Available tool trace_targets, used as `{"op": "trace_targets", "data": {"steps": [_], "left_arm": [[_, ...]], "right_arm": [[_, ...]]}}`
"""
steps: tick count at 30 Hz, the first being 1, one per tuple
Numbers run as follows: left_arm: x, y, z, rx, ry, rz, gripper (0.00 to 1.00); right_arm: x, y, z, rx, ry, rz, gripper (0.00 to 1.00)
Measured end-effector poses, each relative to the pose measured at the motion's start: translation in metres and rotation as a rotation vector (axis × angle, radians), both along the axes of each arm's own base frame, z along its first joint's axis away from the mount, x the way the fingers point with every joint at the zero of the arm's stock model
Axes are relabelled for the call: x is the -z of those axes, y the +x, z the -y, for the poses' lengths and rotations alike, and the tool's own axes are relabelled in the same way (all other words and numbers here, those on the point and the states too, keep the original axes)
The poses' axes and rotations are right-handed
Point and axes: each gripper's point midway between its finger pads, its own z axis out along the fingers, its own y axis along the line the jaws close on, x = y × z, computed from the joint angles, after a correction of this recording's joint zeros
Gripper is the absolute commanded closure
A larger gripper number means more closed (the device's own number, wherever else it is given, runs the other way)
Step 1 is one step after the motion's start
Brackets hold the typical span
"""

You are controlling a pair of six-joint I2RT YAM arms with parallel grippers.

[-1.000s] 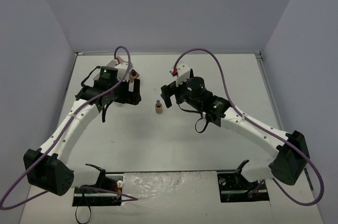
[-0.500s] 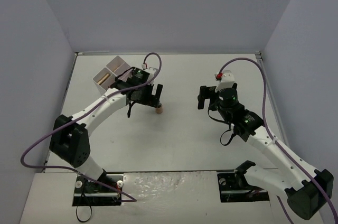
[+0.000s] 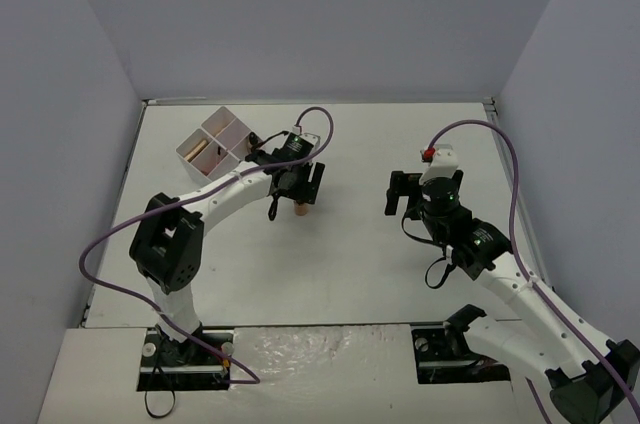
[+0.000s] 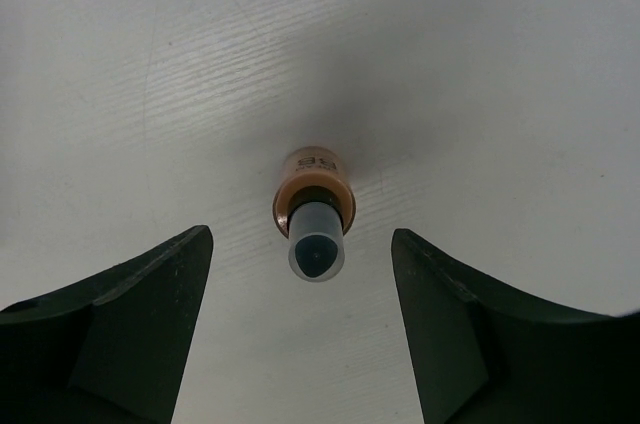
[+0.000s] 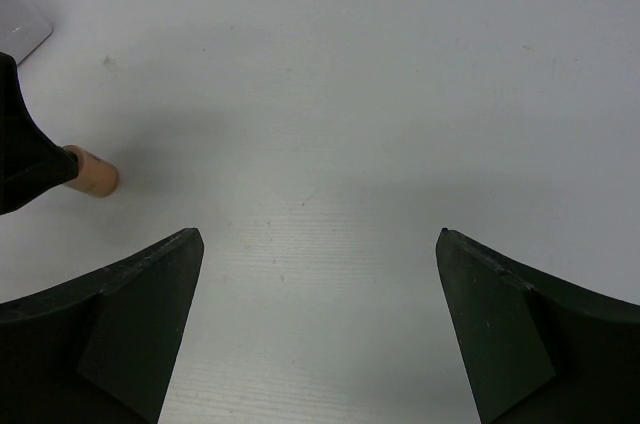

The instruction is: Organize the makeup

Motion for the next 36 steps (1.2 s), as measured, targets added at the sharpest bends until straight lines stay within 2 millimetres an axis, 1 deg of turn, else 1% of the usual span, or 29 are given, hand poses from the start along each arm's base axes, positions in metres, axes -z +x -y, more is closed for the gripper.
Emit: {"op": "trace_targets", "data": {"steps": [1, 6, 11, 21, 22, 26, 30, 33, 35, 36], "left_arm": [[0.002, 0.001, 0.000, -0.005, 0.005, -0.002, 0.37], [0.008, 0.004, 0.000, -0.014, 0.021, -0.008, 0.43], [0.008, 0.005, 0.002, -0.015, 0.022, -0.008, 0.50], [0.014, 0.004, 0.004, -0.013, 0.038, -0.025, 0.52], [0.015, 0.004, 0.004, -0.013, 0.039, -0.027, 0.56], [0.020, 0.004, 0.004, -0.014, 0.047, -0.039, 0.67], [0.020, 0.005, 0.005, -0.015, 0.045, -0.038, 0.75], [0.018, 0.005, 0.005, -0.015, 0.044, -0.037, 0.86], [0.018, 0.004, 0.005, -0.015, 0.047, -0.040, 0.96], [0.018, 0.004, 0.004, -0.015, 0.049, -0.042, 0.98]], "right_arm": [[0.000, 0.000, 0.000, 0.001, -0.002, -0.001, 0.00], [0.000, 0.000, 0.002, 0.008, -0.010, 0.001, 0.00], [0.000, 0.001, 0.004, 0.016, -0.018, 0.003, 0.00], [0.000, 0.002, 0.008, 0.028, -0.025, 0.004, 0.00], [0.000, 0.002, 0.008, 0.029, -0.025, 0.004, 0.00], [0.000, 0.002, 0.008, 0.029, -0.026, 0.004, 0.00], [0.000, 0.002, 0.008, 0.030, -0.026, 0.004, 0.00], [0.000, 0.002, 0.009, 0.032, -0.028, 0.005, 0.00], [0.000, 0.002, 0.010, 0.036, -0.029, 0.006, 0.00], [0.000, 0.002, 0.010, 0.037, -0.029, 0.006, 0.00]]}}
